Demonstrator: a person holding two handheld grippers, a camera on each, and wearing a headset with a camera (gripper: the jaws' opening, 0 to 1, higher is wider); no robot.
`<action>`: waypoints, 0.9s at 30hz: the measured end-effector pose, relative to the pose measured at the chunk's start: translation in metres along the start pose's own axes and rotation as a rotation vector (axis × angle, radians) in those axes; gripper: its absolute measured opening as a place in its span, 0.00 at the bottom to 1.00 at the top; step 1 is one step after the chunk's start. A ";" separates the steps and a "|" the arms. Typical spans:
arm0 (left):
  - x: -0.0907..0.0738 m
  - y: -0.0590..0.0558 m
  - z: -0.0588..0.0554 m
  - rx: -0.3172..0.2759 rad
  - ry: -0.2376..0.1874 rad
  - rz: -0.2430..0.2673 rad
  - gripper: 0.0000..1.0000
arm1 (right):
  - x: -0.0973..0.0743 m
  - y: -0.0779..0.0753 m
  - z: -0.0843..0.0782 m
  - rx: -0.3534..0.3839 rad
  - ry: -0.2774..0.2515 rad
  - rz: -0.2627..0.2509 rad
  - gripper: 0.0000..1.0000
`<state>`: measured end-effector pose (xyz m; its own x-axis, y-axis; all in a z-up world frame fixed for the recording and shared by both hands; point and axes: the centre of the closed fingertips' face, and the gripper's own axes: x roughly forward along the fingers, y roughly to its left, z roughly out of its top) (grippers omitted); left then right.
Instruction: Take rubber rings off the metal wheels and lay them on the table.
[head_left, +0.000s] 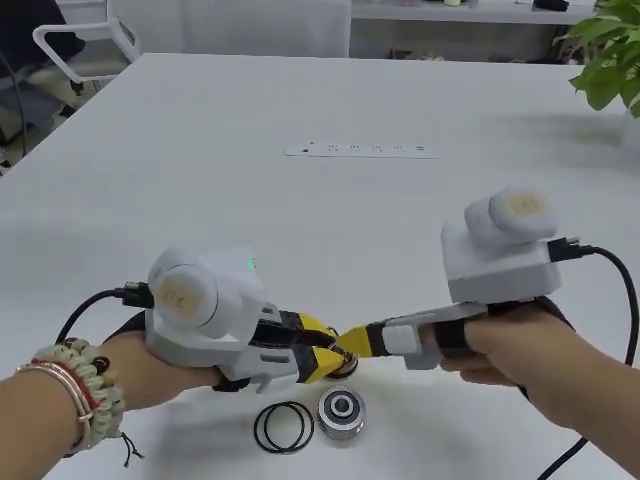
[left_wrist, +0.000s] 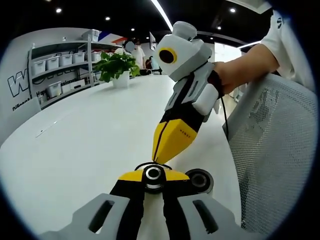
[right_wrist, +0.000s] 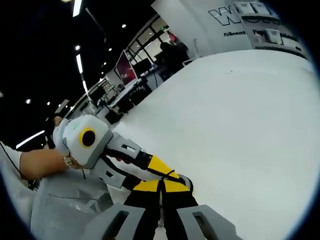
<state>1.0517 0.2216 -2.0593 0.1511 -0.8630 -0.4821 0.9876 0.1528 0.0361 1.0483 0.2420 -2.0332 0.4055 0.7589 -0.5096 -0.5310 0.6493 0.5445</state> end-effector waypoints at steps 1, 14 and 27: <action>0.000 0.000 0.000 -0.001 0.000 0.000 0.08 | -0.002 -0.009 -0.003 -0.064 0.022 -0.054 0.00; 0.001 0.000 0.001 -0.001 0.023 0.005 0.08 | -0.006 -0.024 -0.014 -0.032 0.040 -0.105 0.00; -0.006 -0.002 0.021 0.025 0.031 -0.013 0.13 | -0.010 -0.030 -0.015 -0.023 0.043 -0.125 0.00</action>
<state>1.0495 0.2166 -2.0382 0.1375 -0.8496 -0.5092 0.9903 0.1295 0.0513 1.0487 0.2146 -2.0543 0.4372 0.6693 -0.6008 -0.4958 0.7367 0.4598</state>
